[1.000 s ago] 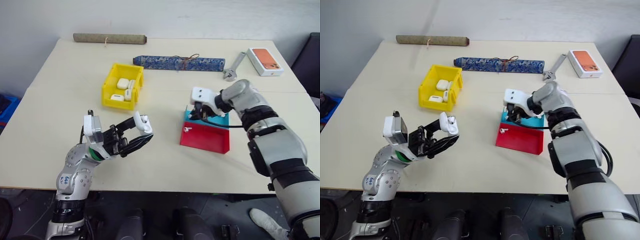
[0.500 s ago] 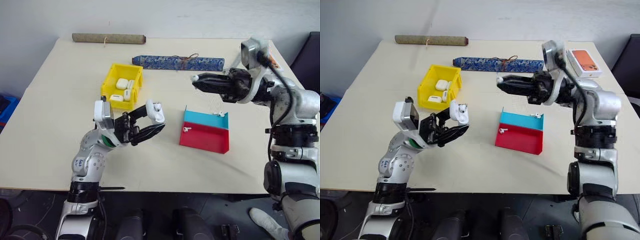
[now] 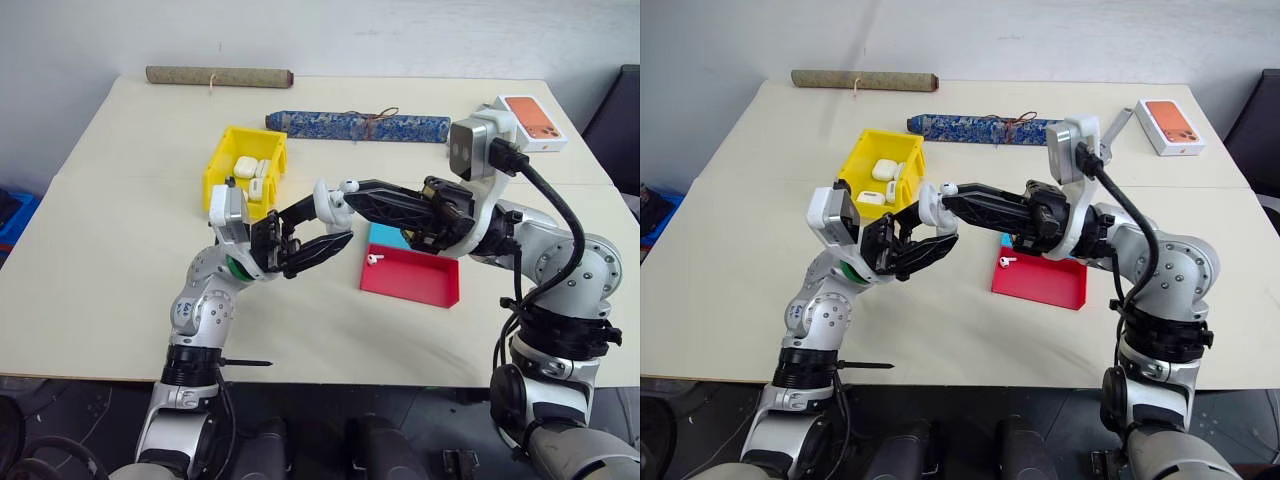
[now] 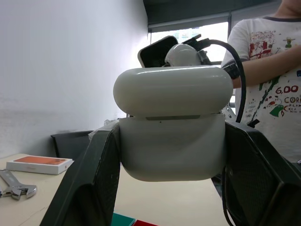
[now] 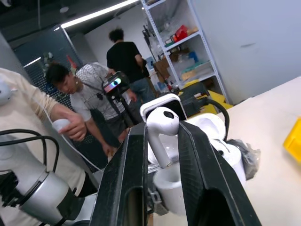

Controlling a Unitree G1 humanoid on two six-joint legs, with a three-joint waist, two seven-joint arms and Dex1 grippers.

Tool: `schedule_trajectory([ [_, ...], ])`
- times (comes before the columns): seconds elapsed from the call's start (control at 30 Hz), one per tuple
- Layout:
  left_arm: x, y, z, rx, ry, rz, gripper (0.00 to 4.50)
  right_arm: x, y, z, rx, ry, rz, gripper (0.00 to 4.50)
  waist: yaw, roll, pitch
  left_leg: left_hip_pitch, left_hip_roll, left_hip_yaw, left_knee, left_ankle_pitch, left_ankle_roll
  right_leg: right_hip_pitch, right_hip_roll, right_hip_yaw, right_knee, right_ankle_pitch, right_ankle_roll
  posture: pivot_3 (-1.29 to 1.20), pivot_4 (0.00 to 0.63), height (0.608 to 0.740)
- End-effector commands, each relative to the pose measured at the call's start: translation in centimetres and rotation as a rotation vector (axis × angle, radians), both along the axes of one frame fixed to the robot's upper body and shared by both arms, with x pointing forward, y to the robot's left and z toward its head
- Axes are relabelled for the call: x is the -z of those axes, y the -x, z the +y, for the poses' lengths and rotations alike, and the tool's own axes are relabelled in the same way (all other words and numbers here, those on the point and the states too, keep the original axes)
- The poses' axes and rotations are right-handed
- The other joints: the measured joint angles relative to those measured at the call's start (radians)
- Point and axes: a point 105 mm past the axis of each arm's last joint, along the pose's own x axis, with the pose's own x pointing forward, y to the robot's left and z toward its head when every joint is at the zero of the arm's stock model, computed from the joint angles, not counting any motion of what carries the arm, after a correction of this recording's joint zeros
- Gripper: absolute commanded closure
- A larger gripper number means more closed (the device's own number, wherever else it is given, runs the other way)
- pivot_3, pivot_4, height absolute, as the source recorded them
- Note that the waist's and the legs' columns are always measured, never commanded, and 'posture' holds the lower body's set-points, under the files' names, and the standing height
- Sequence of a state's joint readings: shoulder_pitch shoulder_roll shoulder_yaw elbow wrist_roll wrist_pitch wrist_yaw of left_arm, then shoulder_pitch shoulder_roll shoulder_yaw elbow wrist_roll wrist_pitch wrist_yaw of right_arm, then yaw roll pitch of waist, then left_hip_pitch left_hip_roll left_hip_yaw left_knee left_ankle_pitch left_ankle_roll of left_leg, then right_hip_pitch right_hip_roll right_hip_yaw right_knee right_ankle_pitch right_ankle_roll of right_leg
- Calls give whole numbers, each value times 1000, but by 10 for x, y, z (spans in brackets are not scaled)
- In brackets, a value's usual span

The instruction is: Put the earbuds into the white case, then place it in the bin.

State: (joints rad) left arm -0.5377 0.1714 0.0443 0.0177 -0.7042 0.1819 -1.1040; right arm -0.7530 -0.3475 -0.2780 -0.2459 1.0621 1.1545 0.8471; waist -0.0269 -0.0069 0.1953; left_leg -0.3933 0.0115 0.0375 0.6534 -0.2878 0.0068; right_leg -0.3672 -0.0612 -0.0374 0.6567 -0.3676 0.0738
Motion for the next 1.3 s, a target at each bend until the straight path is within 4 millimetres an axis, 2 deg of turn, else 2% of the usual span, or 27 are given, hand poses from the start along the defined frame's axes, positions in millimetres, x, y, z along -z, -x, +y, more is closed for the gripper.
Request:
schedule_trajectory([
  [0.03,-8,4,-1,-1,19,-41,1694,-4,7,1,-10,-6,-49,4007,0,0,0,0,0,0,0,0,0,0,0,0,0,0,0,0,150,740],
  [0.5,-10,2,-2,-35,44,-44,1694,17,14,12,-58,39,-18,4007,1,0,0,0,0,0,0,0,0,0,0,0,-1,0,0,0,150,740],
  [1.1,-12,4,-5,-46,63,-68,1694,41,4,22,17,137,-43,4007,1,0,0,0,0,0,0,0,1,0,0,0,-3,0,0,0,150,740],
  [1.3,-14,5,-5,-46,70,-73,1694,40,3,18,23,129,-47,2095,1,0,0,0,0,0,-1,0,1,0,0,0,-3,0,0,0,150,740],
])
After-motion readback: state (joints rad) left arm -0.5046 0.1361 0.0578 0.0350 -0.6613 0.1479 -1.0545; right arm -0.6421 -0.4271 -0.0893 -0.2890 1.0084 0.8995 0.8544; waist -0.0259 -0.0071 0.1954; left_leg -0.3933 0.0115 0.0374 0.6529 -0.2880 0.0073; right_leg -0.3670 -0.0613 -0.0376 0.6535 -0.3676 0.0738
